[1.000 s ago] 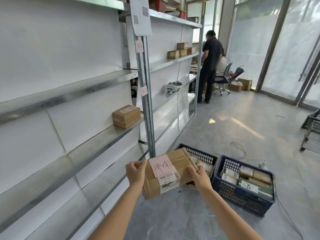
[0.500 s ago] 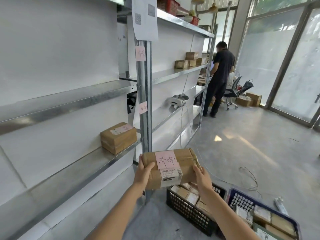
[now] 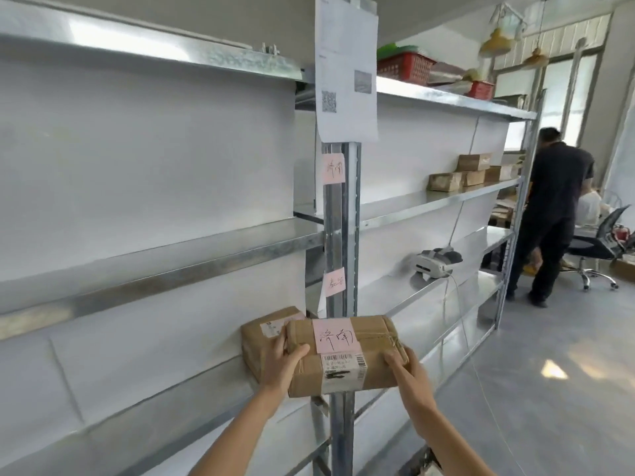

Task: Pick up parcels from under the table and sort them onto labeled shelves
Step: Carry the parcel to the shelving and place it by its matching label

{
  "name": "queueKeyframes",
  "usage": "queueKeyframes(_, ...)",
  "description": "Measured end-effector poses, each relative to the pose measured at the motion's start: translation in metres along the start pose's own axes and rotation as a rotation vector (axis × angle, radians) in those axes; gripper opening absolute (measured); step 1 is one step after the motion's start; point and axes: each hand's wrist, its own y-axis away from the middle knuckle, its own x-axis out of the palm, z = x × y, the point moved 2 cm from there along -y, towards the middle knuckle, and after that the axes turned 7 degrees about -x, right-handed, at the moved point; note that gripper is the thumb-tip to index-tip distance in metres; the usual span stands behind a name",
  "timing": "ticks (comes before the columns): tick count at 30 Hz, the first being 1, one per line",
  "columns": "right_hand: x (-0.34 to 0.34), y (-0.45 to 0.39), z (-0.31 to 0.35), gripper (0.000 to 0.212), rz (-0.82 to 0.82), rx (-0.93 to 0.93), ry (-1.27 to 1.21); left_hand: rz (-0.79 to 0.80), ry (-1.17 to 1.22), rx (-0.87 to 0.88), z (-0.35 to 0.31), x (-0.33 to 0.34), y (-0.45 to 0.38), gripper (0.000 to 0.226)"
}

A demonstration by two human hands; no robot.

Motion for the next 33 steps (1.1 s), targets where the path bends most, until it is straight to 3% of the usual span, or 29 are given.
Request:
queueKeyframes(6, 0.002, -0.088, 0.036, 0.040, 0.220, -0.128, -0.037, -0.239, 0.060, 0.118, -0.051, 0.010, -0.032, 0.046)
queueKeyframes(11, 0.016, -0.145, 0.083, 0.061, 0.385, -0.213, -0.078, -0.257, 0.107, 0.175, -0.103, 0.008, -0.041, 0.027)
queueKeyframes(16, 0.051, -0.186, 0.124, 0.079, 0.555, -0.310, -0.069, -0.268, 0.025, 0.211, -0.155, -0.011, -0.048, 0.050)
queueKeyframes(20, 0.085, -0.221, 0.141, 0.082, 0.581, -0.305, -0.057, -0.304, -0.148, 0.153, -0.182, -0.033, -0.061, 0.067)
queueKeyframes(23, 0.108, -0.245, 0.154, 0.078, 0.576, -0.312, -0.056, -0.346, -0.249, 0.129, -0.187, -0.048, -0.085, 0.094)
queueKeyframes(33, 0.179, -0.312, 0.173, 0.076, 0.515, -0.391, 0.040, -0.532, -0.208, 0.188, -0.204, -0.079, -0.167, 0.071)
